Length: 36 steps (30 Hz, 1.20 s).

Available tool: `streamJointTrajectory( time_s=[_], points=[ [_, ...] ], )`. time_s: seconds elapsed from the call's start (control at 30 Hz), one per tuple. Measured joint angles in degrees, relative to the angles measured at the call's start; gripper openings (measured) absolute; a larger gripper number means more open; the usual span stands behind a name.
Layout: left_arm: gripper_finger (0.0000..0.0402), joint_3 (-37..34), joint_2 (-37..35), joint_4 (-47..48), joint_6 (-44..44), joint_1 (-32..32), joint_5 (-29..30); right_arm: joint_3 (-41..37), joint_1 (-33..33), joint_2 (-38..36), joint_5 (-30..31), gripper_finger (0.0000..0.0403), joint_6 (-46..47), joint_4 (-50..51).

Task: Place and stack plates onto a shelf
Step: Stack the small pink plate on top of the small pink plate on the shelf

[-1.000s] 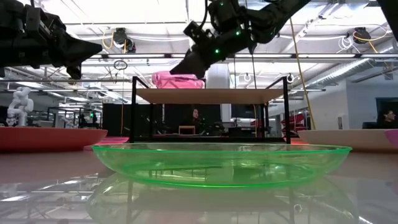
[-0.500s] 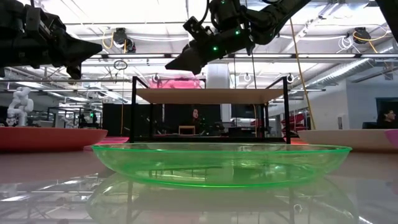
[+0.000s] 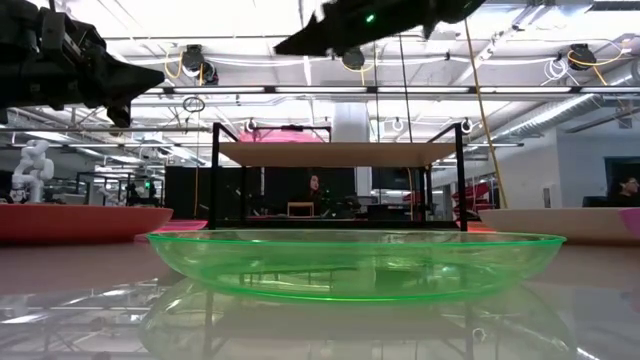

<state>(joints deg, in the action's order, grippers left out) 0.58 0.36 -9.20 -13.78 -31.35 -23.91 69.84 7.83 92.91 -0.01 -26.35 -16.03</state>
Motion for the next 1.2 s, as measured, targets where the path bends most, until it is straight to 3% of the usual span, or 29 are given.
streamJointTrajectory(
  time_s=[0.3,0.47,0.63,0.77,0.93,1.2],
  points=[
    [0.0005,0.0,0.0,-0.7,-1.1,0.0,0.0,-15.1,-8.0,-10.7,2.1,0.0112,9.1,-2.5],
    [0.0005,0.0,0.0,-1.4,-1.9,0.0,0.0,-25.9,-12.0,-14.8,10.5,0.0112,9.8,-16.7],
    [0.0005,0.0,0.0,-5.6,-5.3,0.0,0.0,-33.2,-13.3,-17.5,12.0,0.0112,8.7,-27.6],
    [0.0005,0.0,0.0,-9.3,-9.4,0.0,0.0,-35.4,-13.2,-19.7,12.2,0.0112,9.0,-29.6],
    [0.0005,0.0,0.0,-10.8,-7.4,0.0,0.2,-35.9,-13.2,-20.4,16.3,0.0112,8.8,-29.8],
    [0.0005,0.0,0.0,-17.3,-6.5,0.0,11.0,-35.9,-13.2,-20.1,18.0,0.0112,9.6,-30.4]
  ],
)
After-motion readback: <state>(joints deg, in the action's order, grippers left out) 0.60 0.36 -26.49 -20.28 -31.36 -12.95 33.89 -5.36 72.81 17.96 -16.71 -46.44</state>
